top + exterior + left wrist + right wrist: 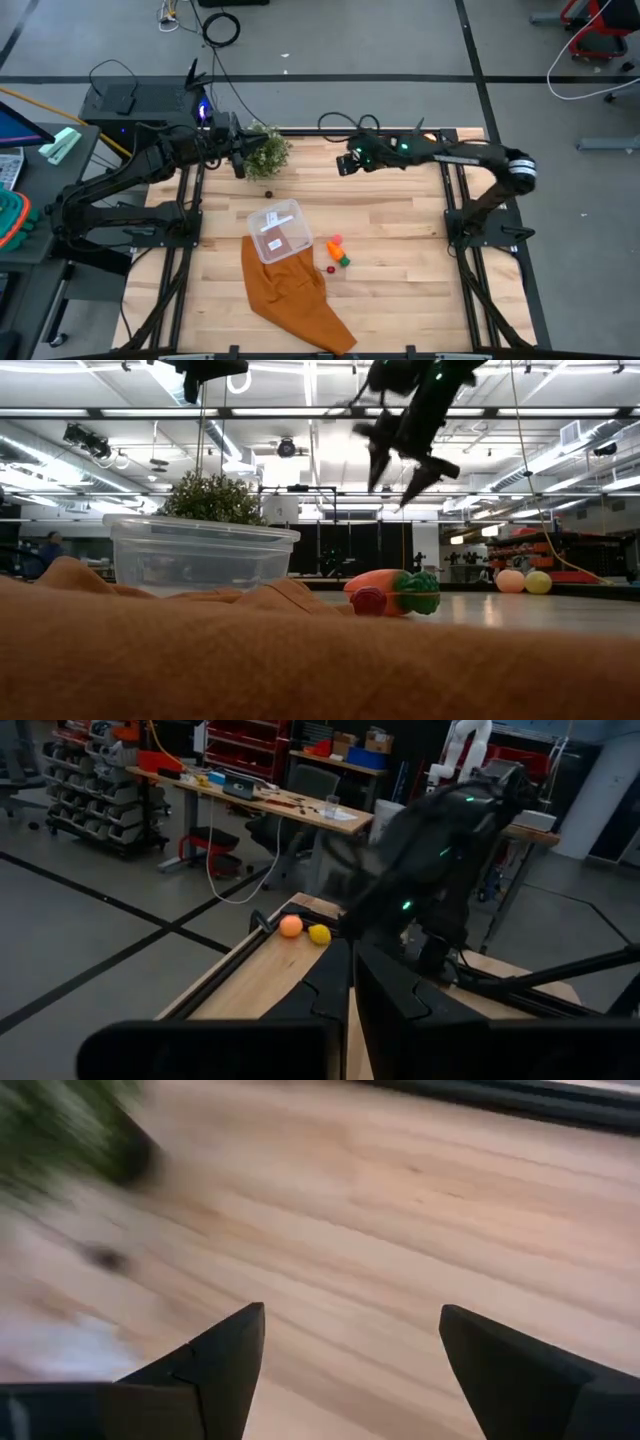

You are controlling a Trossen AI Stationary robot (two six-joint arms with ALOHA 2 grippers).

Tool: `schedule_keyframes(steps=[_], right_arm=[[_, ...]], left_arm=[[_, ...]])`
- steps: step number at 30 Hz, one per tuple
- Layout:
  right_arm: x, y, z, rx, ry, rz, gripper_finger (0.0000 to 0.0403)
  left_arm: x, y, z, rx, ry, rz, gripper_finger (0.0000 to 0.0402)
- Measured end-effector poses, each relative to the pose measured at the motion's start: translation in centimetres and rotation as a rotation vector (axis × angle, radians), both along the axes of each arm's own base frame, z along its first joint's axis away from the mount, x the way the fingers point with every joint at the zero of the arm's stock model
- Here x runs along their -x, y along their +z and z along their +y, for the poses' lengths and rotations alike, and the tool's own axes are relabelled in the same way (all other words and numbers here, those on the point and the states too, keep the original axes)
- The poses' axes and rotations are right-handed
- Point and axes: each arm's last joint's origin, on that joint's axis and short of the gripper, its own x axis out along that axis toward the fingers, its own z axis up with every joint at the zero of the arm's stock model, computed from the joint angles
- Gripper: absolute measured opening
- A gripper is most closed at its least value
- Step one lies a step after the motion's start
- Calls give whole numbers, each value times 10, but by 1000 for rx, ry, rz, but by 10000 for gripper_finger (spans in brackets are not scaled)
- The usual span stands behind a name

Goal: Pick and placing Produce into tupperware
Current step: Put the yellow lemon into the bin

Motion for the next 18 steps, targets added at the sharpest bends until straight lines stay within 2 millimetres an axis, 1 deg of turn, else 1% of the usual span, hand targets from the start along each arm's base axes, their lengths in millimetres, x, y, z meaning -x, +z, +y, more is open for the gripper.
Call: schedule_keyframes(steps=[3,6,9,11,14,18], right_arm=[[-13,-13,-16,-22,37,180,263],[-17,-33,-30,-126,34,435,258],[-9,-50,-45,-232,18,702,254],[0,-59,-55,-275,15,835,252],[11,-66,-70,-317,-24,877,252],[32,-61,-93,-303,-114,885,252]], left_arm=[[0,0,0,0,0,0,26],[0,0,0,2,0,3,31],[0,-1,0,4,0,7,34],[0,-1,0,5,0,10,34],[0,-2,0,11,0,22,30],[0,-3,0,14,0,27,26]])
